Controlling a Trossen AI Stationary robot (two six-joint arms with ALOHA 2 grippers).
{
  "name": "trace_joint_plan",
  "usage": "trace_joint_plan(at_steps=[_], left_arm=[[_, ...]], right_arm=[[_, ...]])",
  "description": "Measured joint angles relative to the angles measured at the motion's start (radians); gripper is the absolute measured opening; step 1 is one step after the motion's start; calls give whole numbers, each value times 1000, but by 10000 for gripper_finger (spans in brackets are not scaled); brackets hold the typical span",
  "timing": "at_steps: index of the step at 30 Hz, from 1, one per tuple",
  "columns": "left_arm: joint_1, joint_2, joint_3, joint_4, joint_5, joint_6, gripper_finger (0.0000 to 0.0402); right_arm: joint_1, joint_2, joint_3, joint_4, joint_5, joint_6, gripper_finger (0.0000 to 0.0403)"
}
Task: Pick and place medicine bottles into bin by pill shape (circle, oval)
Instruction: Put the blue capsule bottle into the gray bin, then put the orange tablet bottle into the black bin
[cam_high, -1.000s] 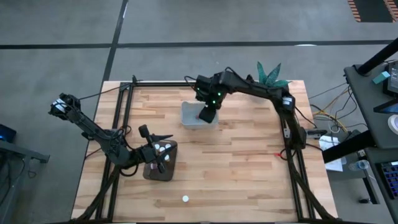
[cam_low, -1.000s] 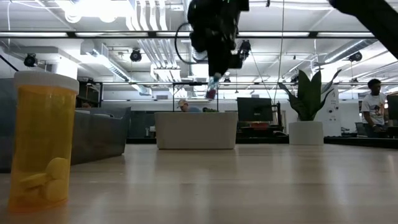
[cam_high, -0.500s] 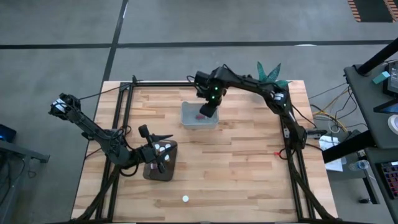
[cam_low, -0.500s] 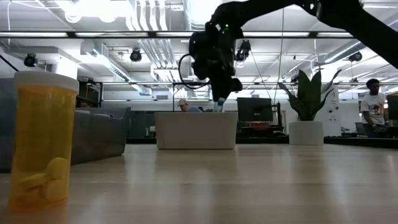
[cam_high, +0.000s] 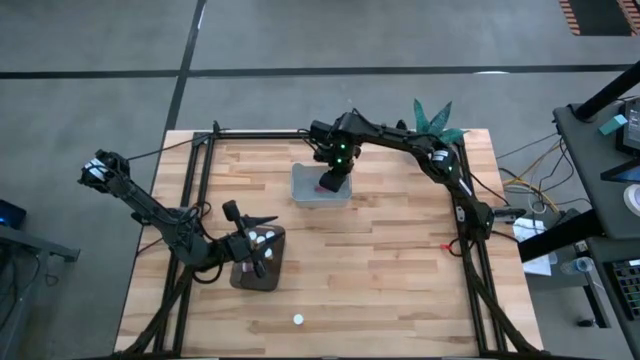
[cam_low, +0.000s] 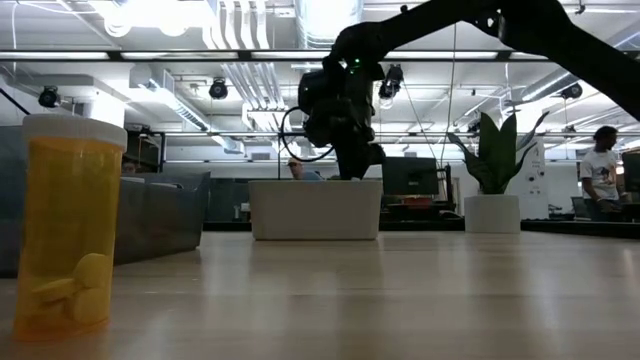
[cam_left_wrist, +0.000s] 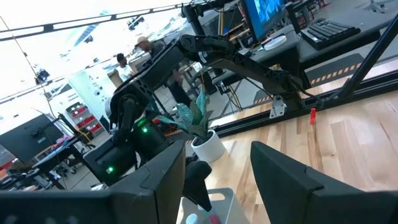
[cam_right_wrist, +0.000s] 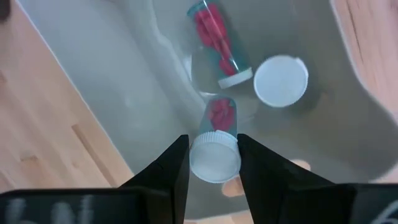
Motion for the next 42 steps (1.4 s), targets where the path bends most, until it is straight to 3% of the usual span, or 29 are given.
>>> trace_joint_plan(at_steps=[14, 28, 42], left_arm=[[0, 0, 0, 0, 0, 0, 167], [0, 0, 0, 0, 0, 0, 167], [0, 0, 0, 0, 1, -1, 167]], right_arm=[[7, 2, -30, 41, 0, 11, 133], [6, 2, -23, 40, 1, 16, 200], [51, -75, 21, -32, 12, 18, 203]])
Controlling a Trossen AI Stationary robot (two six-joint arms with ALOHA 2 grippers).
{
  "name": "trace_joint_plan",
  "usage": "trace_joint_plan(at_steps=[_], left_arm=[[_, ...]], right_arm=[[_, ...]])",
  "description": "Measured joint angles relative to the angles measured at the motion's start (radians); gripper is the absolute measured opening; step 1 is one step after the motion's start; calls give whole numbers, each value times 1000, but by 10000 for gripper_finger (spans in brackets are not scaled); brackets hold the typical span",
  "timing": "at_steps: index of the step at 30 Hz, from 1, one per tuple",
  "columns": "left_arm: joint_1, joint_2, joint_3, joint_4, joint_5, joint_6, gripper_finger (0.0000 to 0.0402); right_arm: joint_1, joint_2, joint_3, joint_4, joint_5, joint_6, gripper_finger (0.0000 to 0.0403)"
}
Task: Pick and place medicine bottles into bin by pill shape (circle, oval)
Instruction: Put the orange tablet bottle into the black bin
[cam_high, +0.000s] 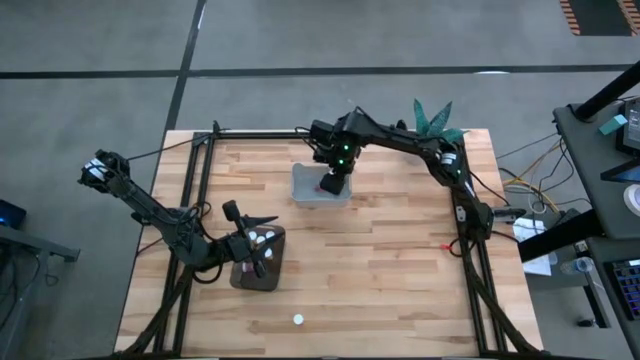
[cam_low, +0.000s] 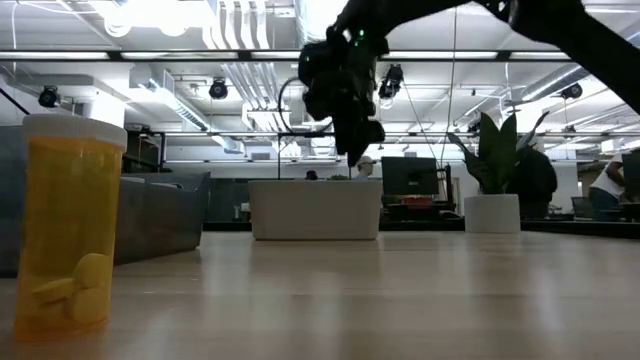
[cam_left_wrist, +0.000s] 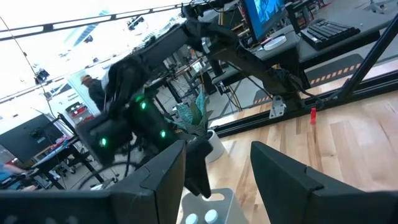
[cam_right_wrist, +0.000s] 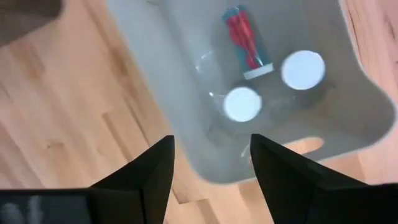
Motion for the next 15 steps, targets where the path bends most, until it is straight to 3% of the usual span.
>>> trace_joint_plan(at_steps=[5, 8, 15], left_arm=[[0, 0, 0, 0, 0, -2, 167], [0, 0, 0, 0, 0, -4, 167], [0, 0, 0, 1, 0, -7, 167]], right_arm=[[84, -81, -44, 53, 114, -2, 200], [144, -153, -107, 120, 129, -1, 193], [280, -383, -399, 399, 131, 57, 177]])
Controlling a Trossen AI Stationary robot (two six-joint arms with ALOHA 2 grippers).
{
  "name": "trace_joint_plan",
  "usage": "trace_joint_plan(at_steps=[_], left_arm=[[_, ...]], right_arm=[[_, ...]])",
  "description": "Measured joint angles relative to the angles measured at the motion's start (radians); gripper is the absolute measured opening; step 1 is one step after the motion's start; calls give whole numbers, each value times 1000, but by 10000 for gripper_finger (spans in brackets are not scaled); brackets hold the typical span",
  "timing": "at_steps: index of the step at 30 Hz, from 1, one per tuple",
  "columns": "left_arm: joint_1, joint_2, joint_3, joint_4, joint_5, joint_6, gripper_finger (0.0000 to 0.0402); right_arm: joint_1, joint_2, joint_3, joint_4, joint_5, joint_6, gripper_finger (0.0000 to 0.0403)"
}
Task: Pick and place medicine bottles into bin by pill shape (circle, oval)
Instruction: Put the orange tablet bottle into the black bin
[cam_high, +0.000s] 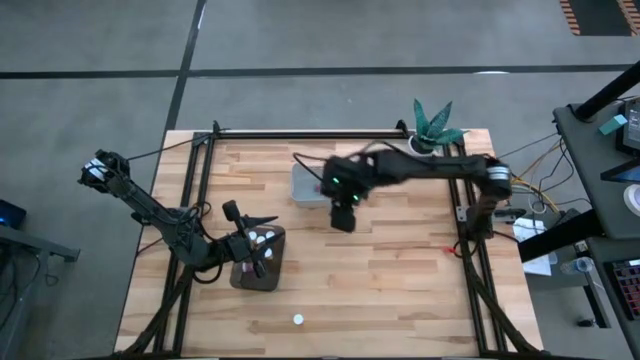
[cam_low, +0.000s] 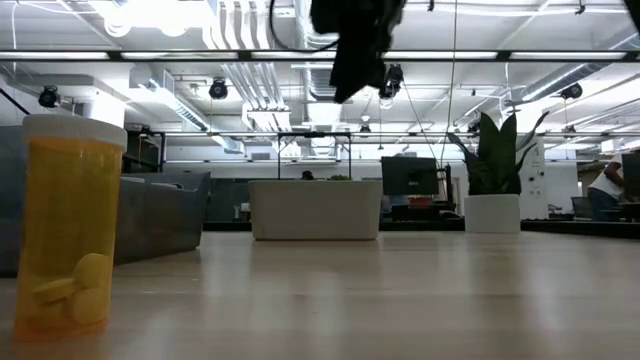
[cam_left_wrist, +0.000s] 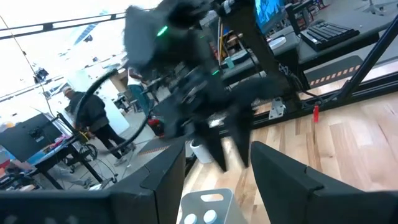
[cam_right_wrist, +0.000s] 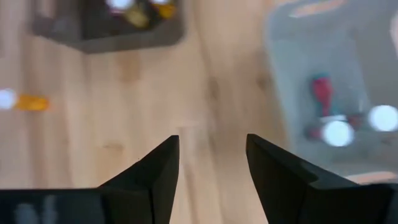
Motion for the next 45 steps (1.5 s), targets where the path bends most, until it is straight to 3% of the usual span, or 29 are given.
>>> trace_joint_plan(at_steps=[11, 22, 33, 45], left_arm=[[1, 0, 0, 9, 1, -2, 167], [0, 8, 0, 13, 4, -154, 167], [-6, 145, 154, -9, 28, -291, 167], [7, 332, 570, -409, 29, -341, 167]], right_arm=[[202, -374, -538, 457, 103, 28, 158], [279, -601, -955, 991, 105, -84, 151], [278, -743, -1178, 1251, 102, -212, 150], [278, -891, -1246, 1318, 48, -309, 150]])
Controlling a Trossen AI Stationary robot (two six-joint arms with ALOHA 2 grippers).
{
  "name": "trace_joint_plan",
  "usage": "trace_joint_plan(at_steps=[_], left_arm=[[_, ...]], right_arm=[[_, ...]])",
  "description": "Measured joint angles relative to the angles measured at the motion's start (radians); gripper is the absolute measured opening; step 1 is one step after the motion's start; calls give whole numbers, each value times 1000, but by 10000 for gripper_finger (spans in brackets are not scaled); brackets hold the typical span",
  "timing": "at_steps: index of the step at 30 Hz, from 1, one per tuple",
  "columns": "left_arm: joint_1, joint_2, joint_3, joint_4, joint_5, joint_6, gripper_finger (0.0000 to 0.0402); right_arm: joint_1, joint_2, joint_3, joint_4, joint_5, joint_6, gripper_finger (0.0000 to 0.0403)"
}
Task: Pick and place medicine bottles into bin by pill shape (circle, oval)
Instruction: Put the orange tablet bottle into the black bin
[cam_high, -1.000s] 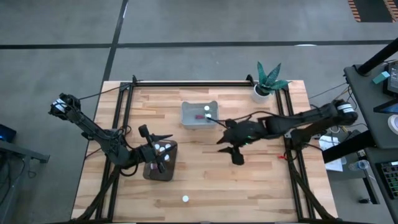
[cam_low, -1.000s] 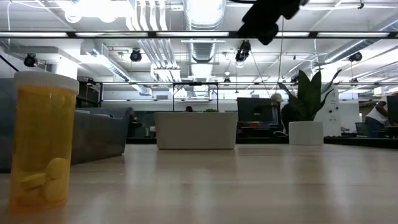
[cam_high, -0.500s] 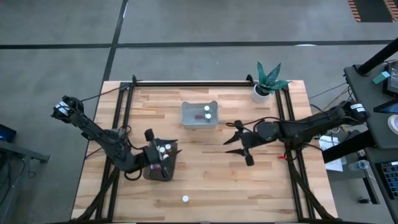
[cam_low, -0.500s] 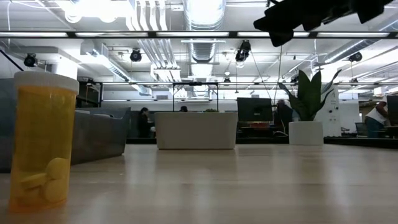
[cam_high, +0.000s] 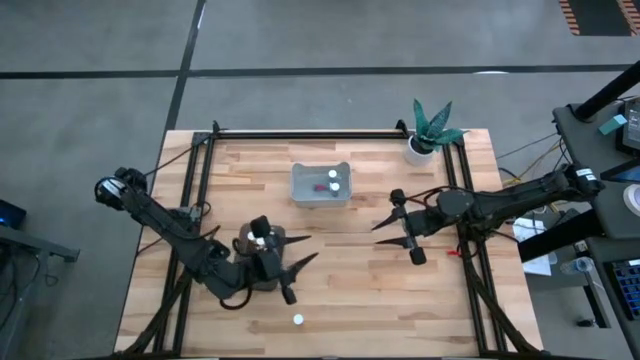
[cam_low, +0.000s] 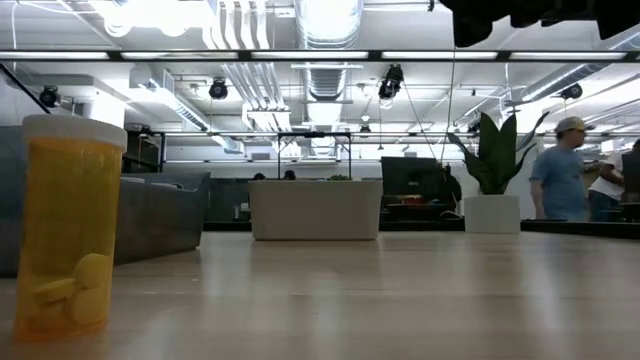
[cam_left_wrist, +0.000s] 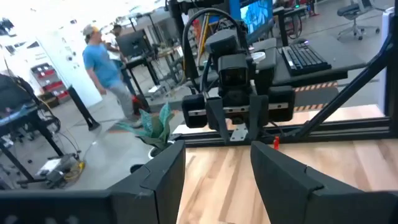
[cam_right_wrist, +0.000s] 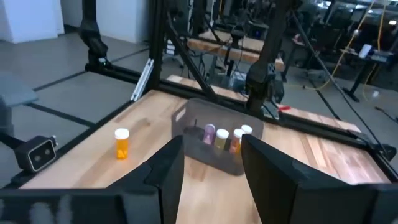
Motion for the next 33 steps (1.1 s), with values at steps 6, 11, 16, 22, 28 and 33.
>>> trace_joint_plan(at_steps=[6, 11, 16, 22, 28, 33], left_arm=[[13, 37, 182, -302, 19, -247, 167], [34, 71, 262, -378, 83, -389, 167], [42, 101, 284, -427, 175, -617, 166], [59, 168, 283, -526, 440, -960, 166], [109, 239, 282, -731, 1136, -1386, 166], [105, 290, 289, -882, 1377, -1507, 161]], right_arm=[[0, -61, -23, -2, 0, 3, 150], [0, -79, -26, -9, -3, 4, 150], [0, -75, -26, -32, -3, 3, 150], [0, -72, -26, -49, -3, -4, 150], [0, -72, -26, -50, -3, -9, 150], [0, -72, -26, -46, -3, -12, 150]])
